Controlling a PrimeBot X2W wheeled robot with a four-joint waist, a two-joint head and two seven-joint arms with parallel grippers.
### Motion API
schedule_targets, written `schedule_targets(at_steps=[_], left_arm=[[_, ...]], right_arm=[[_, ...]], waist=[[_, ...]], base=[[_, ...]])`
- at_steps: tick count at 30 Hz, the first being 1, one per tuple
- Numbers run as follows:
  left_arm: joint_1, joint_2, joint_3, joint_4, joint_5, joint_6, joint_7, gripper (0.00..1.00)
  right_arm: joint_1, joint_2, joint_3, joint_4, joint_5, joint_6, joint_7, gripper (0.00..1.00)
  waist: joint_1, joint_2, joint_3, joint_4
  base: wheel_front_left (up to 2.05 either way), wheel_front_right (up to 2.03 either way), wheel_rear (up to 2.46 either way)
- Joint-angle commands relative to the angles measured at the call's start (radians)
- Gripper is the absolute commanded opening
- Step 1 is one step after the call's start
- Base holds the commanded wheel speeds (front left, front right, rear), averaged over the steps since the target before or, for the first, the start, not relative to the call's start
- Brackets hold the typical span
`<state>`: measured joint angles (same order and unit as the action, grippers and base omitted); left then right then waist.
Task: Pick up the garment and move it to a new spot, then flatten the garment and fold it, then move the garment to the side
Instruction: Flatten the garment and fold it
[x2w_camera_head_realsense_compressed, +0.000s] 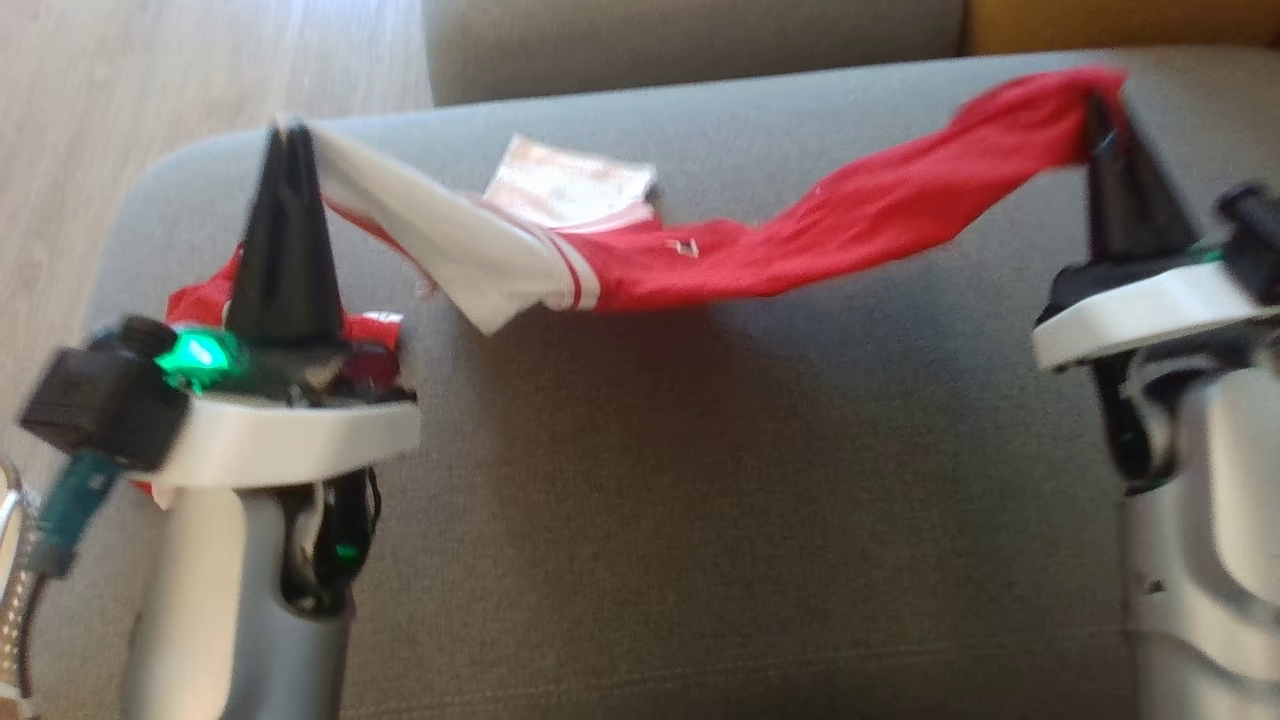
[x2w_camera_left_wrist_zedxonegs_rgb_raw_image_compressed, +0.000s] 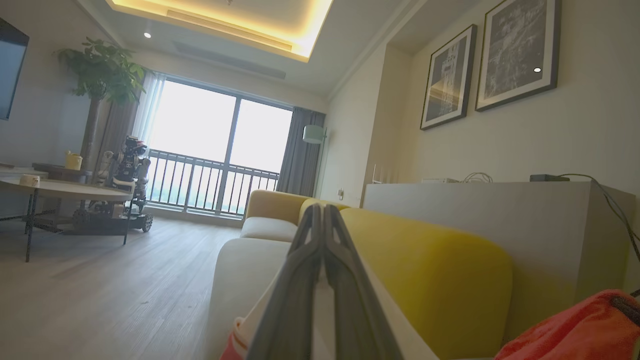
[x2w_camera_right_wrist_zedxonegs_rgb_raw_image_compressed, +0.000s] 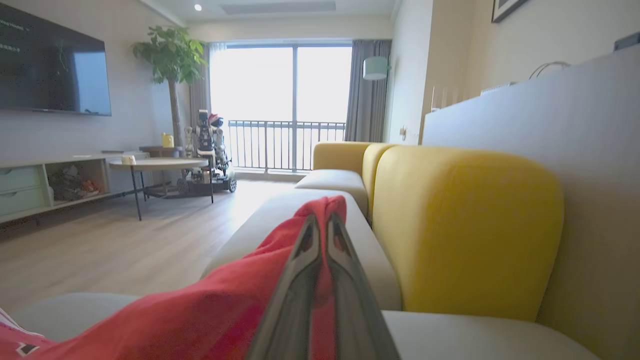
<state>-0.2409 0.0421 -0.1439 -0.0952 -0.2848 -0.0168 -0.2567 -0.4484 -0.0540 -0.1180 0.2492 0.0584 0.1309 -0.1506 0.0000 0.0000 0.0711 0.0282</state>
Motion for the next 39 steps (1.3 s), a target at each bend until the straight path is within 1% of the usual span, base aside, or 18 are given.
schedule_targets(at_steps=[1,2,3,8,11,13,17,20,23,24,25,26,28,29,30,32,35,39], left_arm=[[-0.082,0.008,0.041,-0.08,-0.007,0.008,-0.005,0.0],[-0.095,0.008,0.044,-0.105,-0.013,0.014,-0.005,0.0],[-0.122,0.008,0.052,-0.15,-0.024,0.027,-0.005,0.0],[-0.152,0.008,0.061,-0.265,-0.082,0.08,-0.005,0.0],[-0.146,0.008,0.049,-0.317,-0.113,0.108,-0.005,0.0],[-0.138,0.008,0.036,-0.332,-0.119,0.116,-0.005,0.0],[-0.152,0.008,0.011,-0.282,-0.147,0.11,0.007,0.0],[-0.218,0.017,0.005,-0.21,-0.175,0.1,0.065,0.0],[-0.349,0.033,0.007,-0.102,-0.22,0.077,0.149,0.0],[-0.405,0.049,0.007,-0.054,-0.223,0.064,0.175,0.0],[-0.405,0.049,0.007,-0.054,-0.223,0.064,0.175,0.0],[-0.463,0.055,0.014,0.0,-0.234,0.056,0.188,0.0],[-0.595,0.085,0.02,0.107,-0.223,0.036,0.203,0.0],[-0.667,0.096,0.023,0.158,-0.213,0.027,0.196,0.0],[-0.738,0.106,0.022,0.21,-0.202,0.015,0.185,0.0],[-0.877,0.114,0.026,0.303,-0.191,-0.002,0.155,0.0],[-1.049,0.111,0.037,0.413,-0.181,-0.017,0.087,0.0],[-1.145,0.087,0.03,0.5,-0.177,-0.042,0.026,0.0]], right_arm=[[-0.023,-0.007,0.017,-0.125,0.006,0.0,0.035,0.0],[-0.024,-0.006,0.01,-0.18,0.018,0.0,0.057,0.0],[-0.026,-0.004,-0.009,-0.283,0.044,0.0,0.099,0.0],[-0.015,0.002,-0.071,-0.484,0.122,0.0,0.194,0.0],[0.005,0.003,-0.119,-0.538,0.234,0.0,0.232,0.0],[0.02,0.003,-0.143,-0.547,0.29,0.0,0.26,0.0],[0.026,0.004,-0.156,-0.525,0.289,0.0,0.324,0.0],[-0.015,0.004,-0.148,-0.478,0.313,0.0,0.373,0.0],[-0.119,0.004,-0.124,-0.393,0.346,0.0,0.421,0.0],[-0.17,0.004,-0.123,-0.345,0.388,0.0,0.433,0.0],[-0.17,0.004,-0.123,-0.345,0.388,0.0,0.433,0.0],[-0.228,0.004,-0.13,-0.284,0.43,0.0,0.438,0.0],[-0.362,0.004,-0.133,-0.185,0.37,0.0,0.427,0.0],[-0.438,0.004,-0.144,-0.12,0.376,0.0,0.423,0.0],[-0.515,0.004,-0.153,-0.059,0.377,0.0,0.407,0.0],[-0.659,0.004,-0.155,0.034,0.321,0.0,0.351,0.0],[-0.83,0.004,-0.183,0.161,0.312,0.0,0.259,0.0],[-0.92,-0.001,-0.207,0.284,0.27,0.0,0.153,0.0]], waist=[[0.0,0.0,-0.045,-0.013],[0.0,0.0,-0.056,-0.014],[0.0,0.0,-0.076,-0.014],[0.0,0.0,-0.098,-0.013],[0.0,0.0,-0.102,-0.01],[0.0,0.0,-0.102,-0.008],[0.0,0.0,-0.089,-0.006],[0.0,0.0,-0.053,-0.009],[0.0,0.0,0.021,-0.016],[0.0,0.0,0.05,-0.021],[0.0,0.0,0.05,-0.021],[0.0,0.0,0.073,-0.025],[0.0,0.0,0.134,-0.035],[0.0,0.0,0.164,-0.038],[0.0,0.0,0.19,-0.041],[0.0,0.0,0.237,-0.043],[0.0,0.0,0.298,-0.039],[0.0,0.0,0.341,-0.024]], base=[[0.0,0.0,0.0],[0.0,0.0,0.0],[0.0,0.0,0.0],[0.0,0.0,0.0],[0.0,0.0,0.0],[0.0,0.0,0.0],[0.0,0.0,0.0],[0.0,0.0,0.0],[0.0,0.0,0.0],[0.0,0.0,0.0],[0.0,0.0,0.0],[0.0,0.0,0.0],[0.0,0.0,0.0],[0.0,0.0,0.0],[0.0,0.0,0.0],[0.0,0.0,0.0],[0.0,0.0,0.0],[0.0,0.0,0.0]])
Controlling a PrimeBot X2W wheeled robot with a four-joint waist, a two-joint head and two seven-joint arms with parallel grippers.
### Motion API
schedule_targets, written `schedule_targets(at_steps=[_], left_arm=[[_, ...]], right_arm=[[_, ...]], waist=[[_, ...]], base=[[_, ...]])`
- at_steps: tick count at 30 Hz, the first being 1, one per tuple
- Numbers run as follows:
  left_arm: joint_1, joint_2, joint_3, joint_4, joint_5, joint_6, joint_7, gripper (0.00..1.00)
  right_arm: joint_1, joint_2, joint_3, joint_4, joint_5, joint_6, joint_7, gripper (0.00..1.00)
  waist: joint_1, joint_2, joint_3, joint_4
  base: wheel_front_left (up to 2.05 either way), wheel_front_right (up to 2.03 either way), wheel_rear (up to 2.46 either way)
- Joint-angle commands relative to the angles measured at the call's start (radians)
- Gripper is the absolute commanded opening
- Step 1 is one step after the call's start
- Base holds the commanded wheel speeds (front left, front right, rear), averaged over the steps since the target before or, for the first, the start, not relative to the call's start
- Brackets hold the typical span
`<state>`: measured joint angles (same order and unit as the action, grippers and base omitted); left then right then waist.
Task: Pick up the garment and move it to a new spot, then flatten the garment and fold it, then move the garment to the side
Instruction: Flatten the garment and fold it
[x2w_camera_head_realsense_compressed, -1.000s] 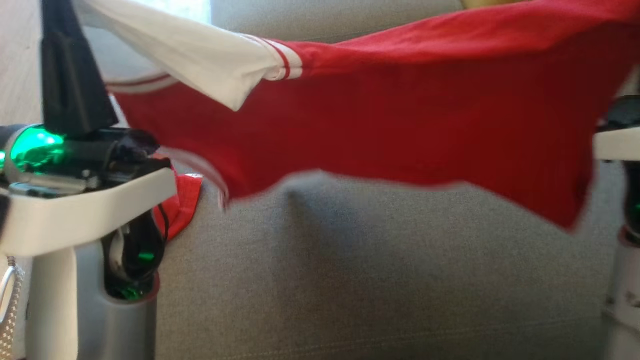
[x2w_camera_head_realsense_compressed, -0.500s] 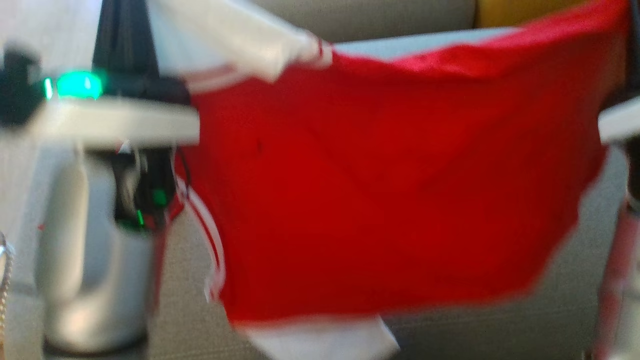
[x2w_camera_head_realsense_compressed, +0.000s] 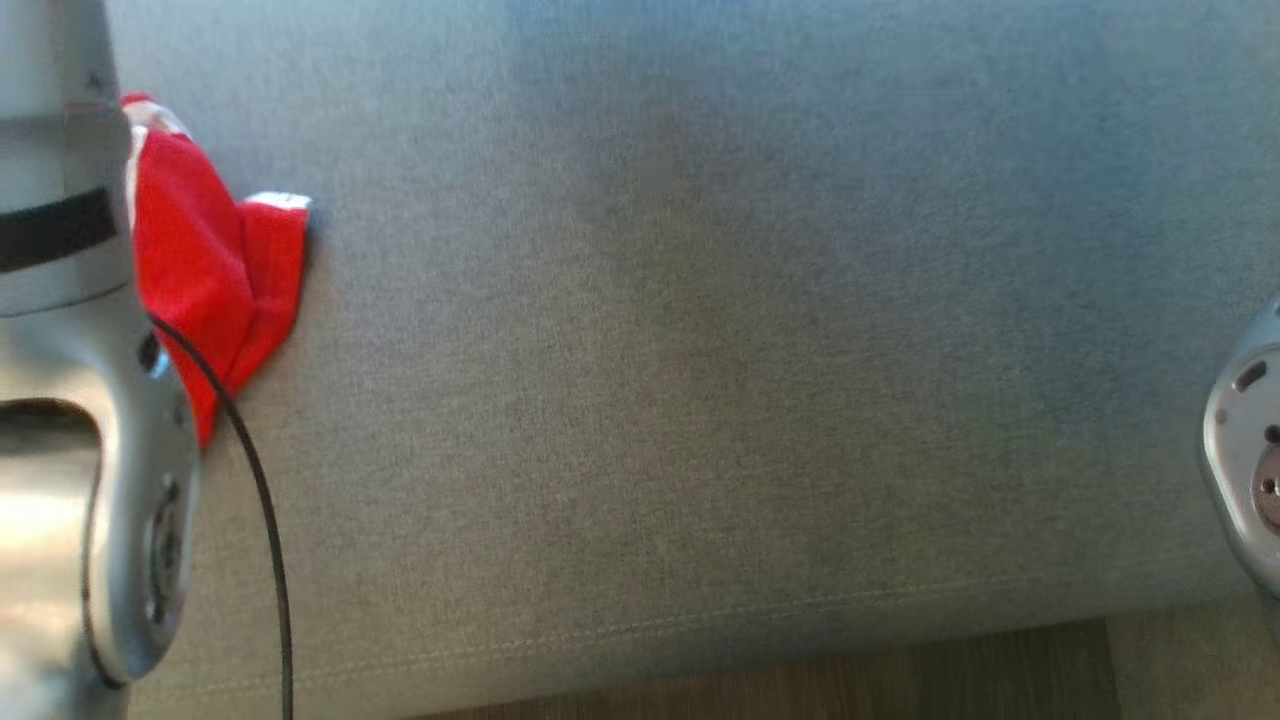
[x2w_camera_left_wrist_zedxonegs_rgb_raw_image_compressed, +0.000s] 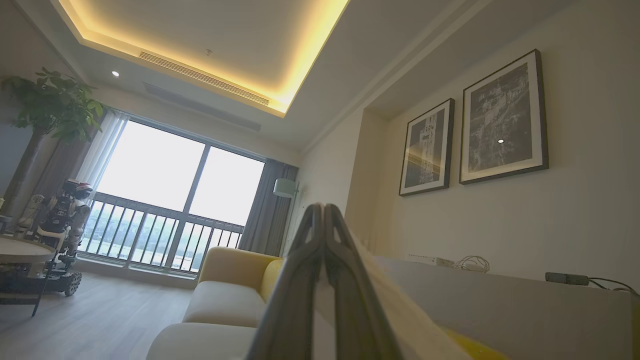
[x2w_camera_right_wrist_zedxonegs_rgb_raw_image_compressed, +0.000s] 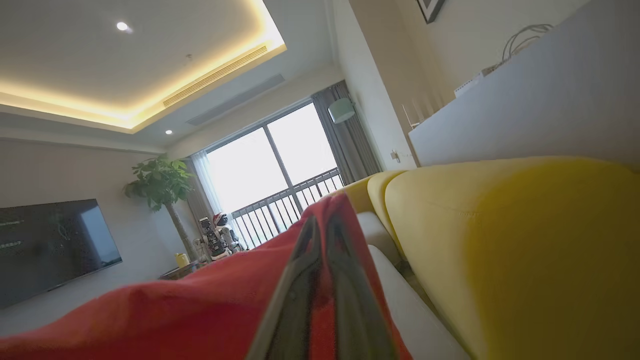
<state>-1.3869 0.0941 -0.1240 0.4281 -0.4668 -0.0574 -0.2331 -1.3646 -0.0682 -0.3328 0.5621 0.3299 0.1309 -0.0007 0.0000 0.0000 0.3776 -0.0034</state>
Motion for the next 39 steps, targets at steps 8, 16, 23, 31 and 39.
schedule_targets(at_steps=[8,16,23,31,39], left_arm=[[0.208,0.021,-0.066,0.042,0.059,-0.051,-0.028,0.0],[0.571,0.036,-0.114,-0.004,0.133,-0.069,-0.028,0.0],[0.8,0.058,-0.204,-0.035,0.164,-0.073,-0.029,0.0],[0.978,0.099,-0.235,-0.099,0.165,-0.073,-0.029,0.0],[1.094,0.119,-0.266,-0.105,0.149,-0.073,-0.029,0.0]], right_arm=[[0.144,-0.032,-0.007,0.191,0.066,0.0,-0.022,0.0],[0.386,-0.05,0.058,0.293,0.174,0.0,-0.004,0.0],[0.533,-0.061,0.117,0.381,0.106,0.0,-0.023,0.0],[0.633,-0.092,0.166,0.394,0.06,0.0,-0.034,0.0],[0.703,-0.139,0.195,0.411,0.046,0.0,-0.042,0.0]], waist=[[0.0,0.0,0.059,0.053],[0.0,0.0,-0.012,0.08],[0.0,0.0,-0.11,0.079],[0.0,0.0,-0.178,0.076],[0.0,0.0,-0.253,0.073]], base=[[0.0,0.0,0.0],[0.0,0.0,0.0],[0.0,0.0,0.0],[0.0,0.0,0.0],[0.0,0.0,0.0]])
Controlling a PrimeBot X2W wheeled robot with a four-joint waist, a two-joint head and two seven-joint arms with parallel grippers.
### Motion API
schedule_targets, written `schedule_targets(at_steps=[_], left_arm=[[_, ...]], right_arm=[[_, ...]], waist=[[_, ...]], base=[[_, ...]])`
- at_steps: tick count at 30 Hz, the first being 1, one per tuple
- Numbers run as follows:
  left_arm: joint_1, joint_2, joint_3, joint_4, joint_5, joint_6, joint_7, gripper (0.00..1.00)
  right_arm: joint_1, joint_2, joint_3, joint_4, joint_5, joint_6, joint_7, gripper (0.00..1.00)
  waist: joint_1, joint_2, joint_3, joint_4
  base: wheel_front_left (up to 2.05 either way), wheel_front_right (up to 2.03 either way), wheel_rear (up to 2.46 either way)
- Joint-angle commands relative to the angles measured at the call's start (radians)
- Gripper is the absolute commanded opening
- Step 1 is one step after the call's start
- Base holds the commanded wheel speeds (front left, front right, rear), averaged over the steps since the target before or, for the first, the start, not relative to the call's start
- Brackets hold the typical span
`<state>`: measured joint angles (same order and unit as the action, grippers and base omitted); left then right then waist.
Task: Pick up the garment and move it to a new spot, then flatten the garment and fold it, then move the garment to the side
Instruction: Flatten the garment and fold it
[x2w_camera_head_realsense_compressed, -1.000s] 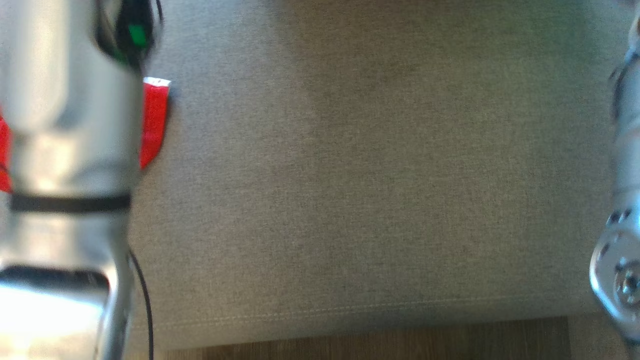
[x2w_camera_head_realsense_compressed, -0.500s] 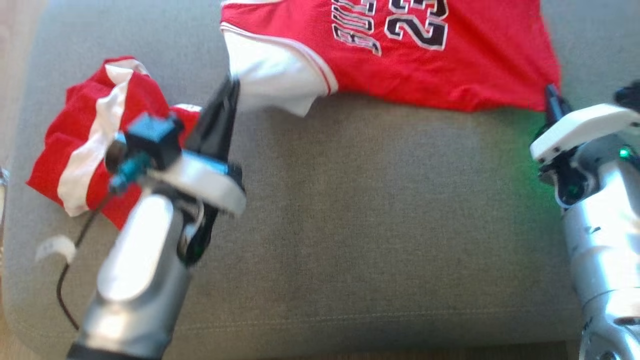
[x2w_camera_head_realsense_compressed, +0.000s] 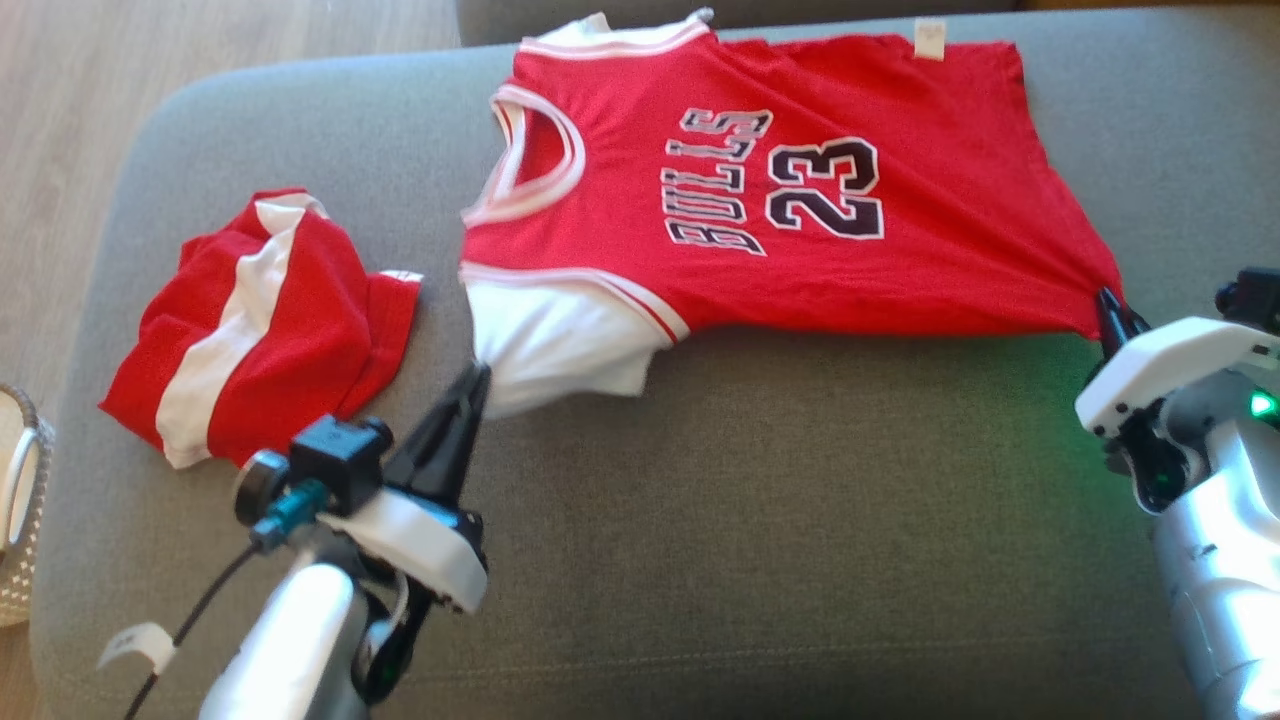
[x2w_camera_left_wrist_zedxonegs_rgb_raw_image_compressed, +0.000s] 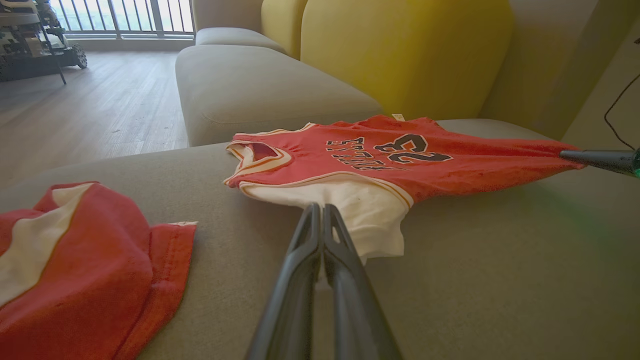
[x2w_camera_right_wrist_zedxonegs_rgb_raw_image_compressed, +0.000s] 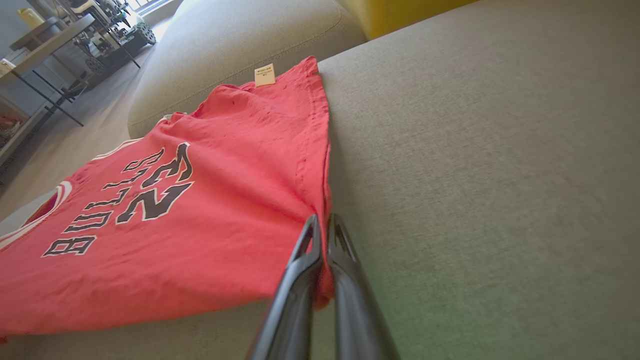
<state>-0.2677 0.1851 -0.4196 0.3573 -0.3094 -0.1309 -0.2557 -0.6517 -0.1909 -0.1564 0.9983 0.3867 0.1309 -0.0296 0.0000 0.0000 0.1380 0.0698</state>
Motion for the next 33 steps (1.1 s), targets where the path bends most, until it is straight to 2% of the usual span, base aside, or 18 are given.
schedule_targets(at_steps=[1,7,16,29,33], left_arm=[[-0.017,0.035,0.013,-0.039,-0.015,0.0,-0.005,0.0],[0.026,0.103,-0.072,-0.081,-0.065,0.0,0.032,0.0],[0.07,0.22,-0.182,-0.179,-0.157,0.0,0.101,0.0],[0.056,0.411,-0.401,-0.309,-0.446,0.0,0.268,0.0],[0.041,0.479,-0.487,-0.384,-0.59,0.0,0.341,0.0]], right_arm=[[-0.005,-0.023,0.02,-0.022,-0.013,0.0,-0.012,0.0],[0.02,-0.062,0.053,-0.021,-0.015,0.0,0.014,0.0],[0.066,-0.137,0.141,-0.051,0.005,0.0,0.113,0.0],[0.208,-0.278,0.355,-0.242,0.135,0.0,0.367,0.0],[0.258,-0.325,0.415,-0.332,0.188,0.0,0.458,0.0]], waist=[[0.0,0.0,-0.021,0.001],[0.0,0.0,-0.049,0.001],[0.0,0.0,-0.065,0.002],[0.0,0.0,-0.096,-0.013],[0.0,0.0,-0.107,-0.019]], base=[[0.0,0.0,0.0],[0.0,0.0,0.0],[0.0,0.0,0.0],[0.0,0.0,0.0],[0.0,0.0,0.0]])
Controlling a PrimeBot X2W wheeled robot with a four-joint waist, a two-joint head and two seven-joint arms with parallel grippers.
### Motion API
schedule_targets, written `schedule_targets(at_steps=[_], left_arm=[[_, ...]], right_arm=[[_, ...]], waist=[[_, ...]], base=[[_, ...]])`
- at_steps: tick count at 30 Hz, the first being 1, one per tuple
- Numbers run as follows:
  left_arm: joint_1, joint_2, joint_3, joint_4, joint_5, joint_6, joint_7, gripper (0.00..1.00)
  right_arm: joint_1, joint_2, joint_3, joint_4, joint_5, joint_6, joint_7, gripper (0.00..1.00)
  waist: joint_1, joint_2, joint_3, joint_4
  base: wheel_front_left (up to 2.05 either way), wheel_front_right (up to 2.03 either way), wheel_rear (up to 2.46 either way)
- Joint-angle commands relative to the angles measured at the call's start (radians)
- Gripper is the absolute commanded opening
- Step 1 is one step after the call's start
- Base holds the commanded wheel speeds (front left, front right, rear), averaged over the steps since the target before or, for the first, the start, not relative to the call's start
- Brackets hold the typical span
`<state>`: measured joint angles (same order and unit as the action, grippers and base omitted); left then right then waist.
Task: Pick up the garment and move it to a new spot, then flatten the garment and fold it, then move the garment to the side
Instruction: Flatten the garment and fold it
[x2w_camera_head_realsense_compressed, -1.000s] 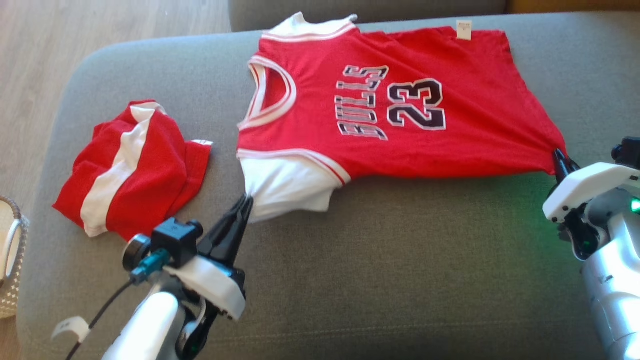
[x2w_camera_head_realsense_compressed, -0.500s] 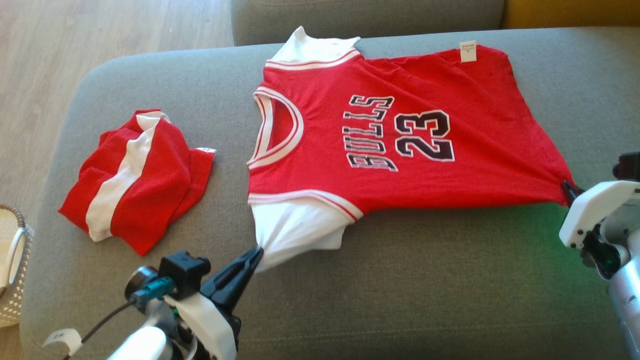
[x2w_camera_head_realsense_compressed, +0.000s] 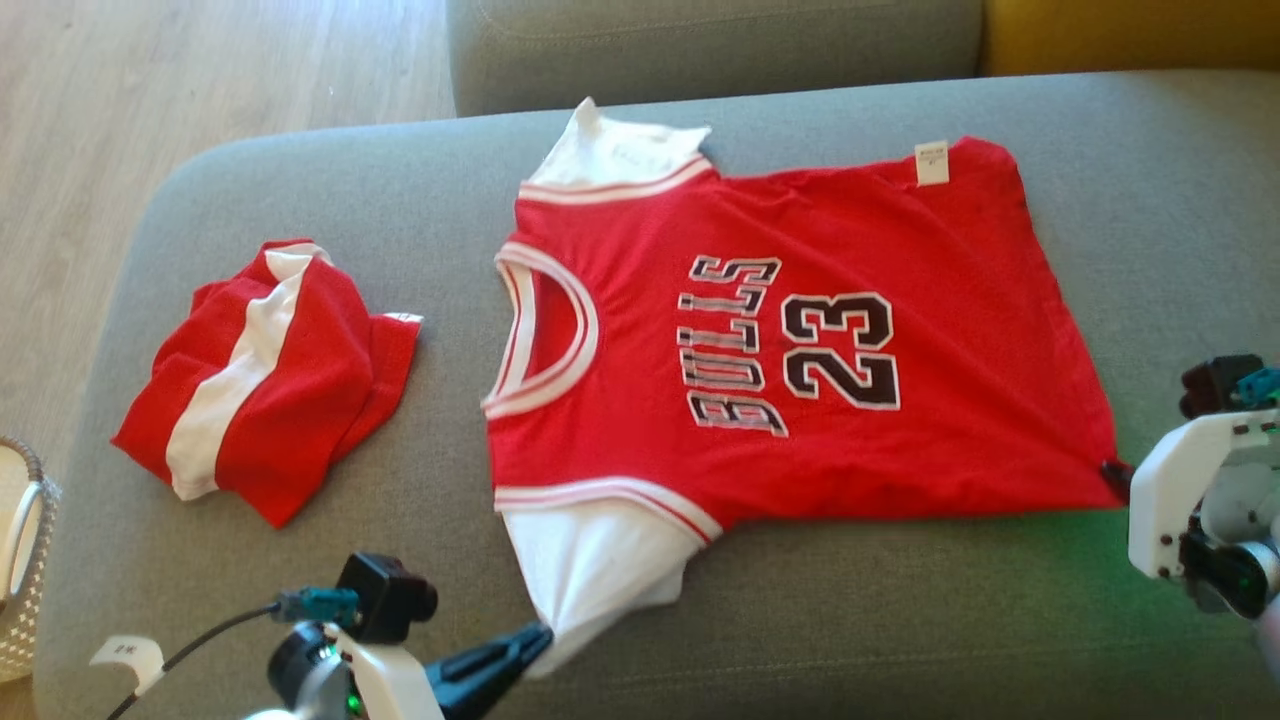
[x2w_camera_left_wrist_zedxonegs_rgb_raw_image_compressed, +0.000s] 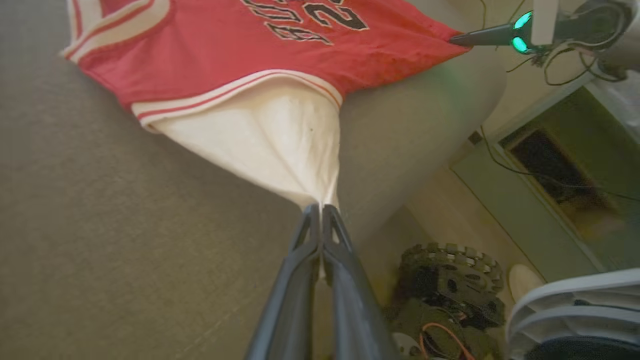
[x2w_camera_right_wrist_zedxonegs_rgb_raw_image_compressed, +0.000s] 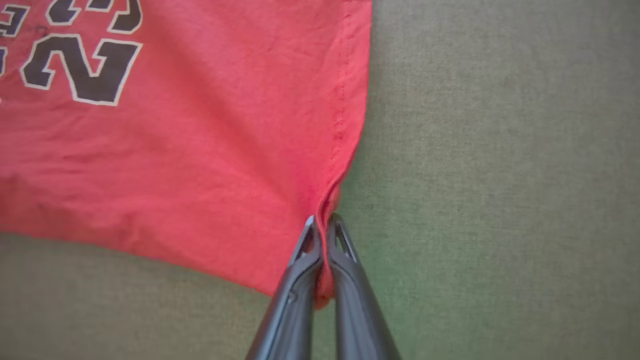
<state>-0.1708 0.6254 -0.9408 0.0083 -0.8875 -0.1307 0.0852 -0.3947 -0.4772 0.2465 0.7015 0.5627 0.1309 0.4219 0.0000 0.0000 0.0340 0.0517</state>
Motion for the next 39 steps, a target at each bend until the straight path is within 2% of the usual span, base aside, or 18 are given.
schedule_targets(at_steps=[1,3,7,14,18,23,29,39], left_arm=[[-0.062,0.057,0.018,-0.053,-0.041,0.0,0.011,0.0],[-0.069,0.075,0.003,-0.067,-0.065,0.0,0.021,0.0],[-0.085,0.128,-0.049,-0.1,-0.131,0.0,0.041,0.0],[-0.085,0.185,-0.109,-0.153,-0.284,0.0,0.082,0.0],[-0.098,0.204,-0.118,-0.186,-0.331,0.0,0.064,0.0],[-0.149,0.195,-0.103,-0.196,-0.327,0.0,-0.014,0.0],[-0.214,0.157,-0.051,-0.136,-0.321,0.0,-0.129,0.0],[-0.343,0.079,-0.033,-0.052,-0.329,0.0,-0.197,0.0]], right_arm=[[0.014,-0.052,0.021,-0.056,0.029,0.0,0.029,0.0],[0.027,-0.066,0.029,-0.076,0.046,0.0,0.055,0.0],[0.085,-0.119,0.054,-0.139,0.107,0.0,0.186,0.0],[0.189,-0.188,0.052,-0.256,0.189,0.0,0.365,0.0],[0.213,-0.206,0.001,-0.319,0.184,0.0,0.385,0.0],[0.215,-0.191,-0.063,-0.348,0.127,0.0,0.364,0.0],[0.175,-0.124,-0.129,-0.362,0.081,0.0,0.331,0.0],[0.058,-0.031,-0.175,-0.303,0.005,0.0,0.282,0.0]], waist=[[0.0,0.0,-0.005,-0.002],[0.0,0.0,-0.008,-0.002],[0.0,0.0,-0.021,-0.004],[0.0,0.0,-0.049,-0.002],[0.0,0.0,-0.053,-0.002],[0.0,0.0,-0.049,0.003],[0.0,0.0,-0.023,-0.001],[0.0,0.0,0.053,-0.012]], base=[[0.0,0.0,0.0],[0.0,0.0,0.0],[0.0,0.0,0.0],[0.0,0.0,0.0],[0.0,0.0,0.0],[0.0,0.0,0.0],[0.0,0.0,0.0],[0.0,0.0,0.0]])
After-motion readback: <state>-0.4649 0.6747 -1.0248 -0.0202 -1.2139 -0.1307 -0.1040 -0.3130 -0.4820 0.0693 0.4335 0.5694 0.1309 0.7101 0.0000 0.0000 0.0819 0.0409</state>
